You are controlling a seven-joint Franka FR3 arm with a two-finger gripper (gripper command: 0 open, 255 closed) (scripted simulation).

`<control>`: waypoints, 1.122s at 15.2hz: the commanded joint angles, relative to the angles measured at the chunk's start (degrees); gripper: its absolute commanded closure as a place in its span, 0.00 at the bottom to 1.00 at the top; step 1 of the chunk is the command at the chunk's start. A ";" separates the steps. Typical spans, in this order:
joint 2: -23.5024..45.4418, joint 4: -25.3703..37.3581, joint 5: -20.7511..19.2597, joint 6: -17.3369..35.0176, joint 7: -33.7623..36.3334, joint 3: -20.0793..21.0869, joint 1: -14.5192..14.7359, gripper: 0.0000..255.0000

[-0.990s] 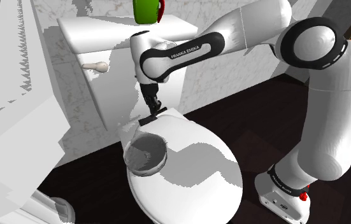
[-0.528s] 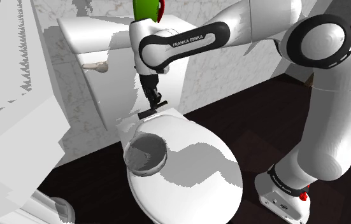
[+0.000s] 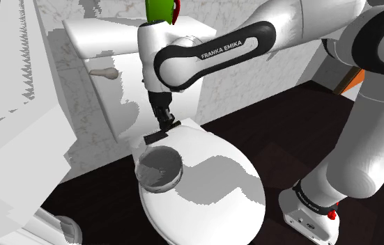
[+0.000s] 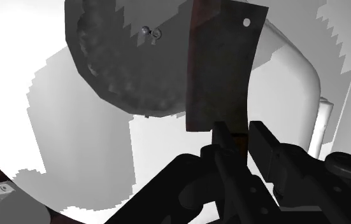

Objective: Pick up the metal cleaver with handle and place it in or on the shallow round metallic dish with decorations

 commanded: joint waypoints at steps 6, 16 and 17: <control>-5.11 -7.20 3.09 2.99 5.27 3.26 2.60 1.00; -0.76 -10.29 0.03 9.60 6.96 2.09 3.68 1.00; -0.28 -10.52 -0.31 10.24 7.15 1.93 3.82 1.00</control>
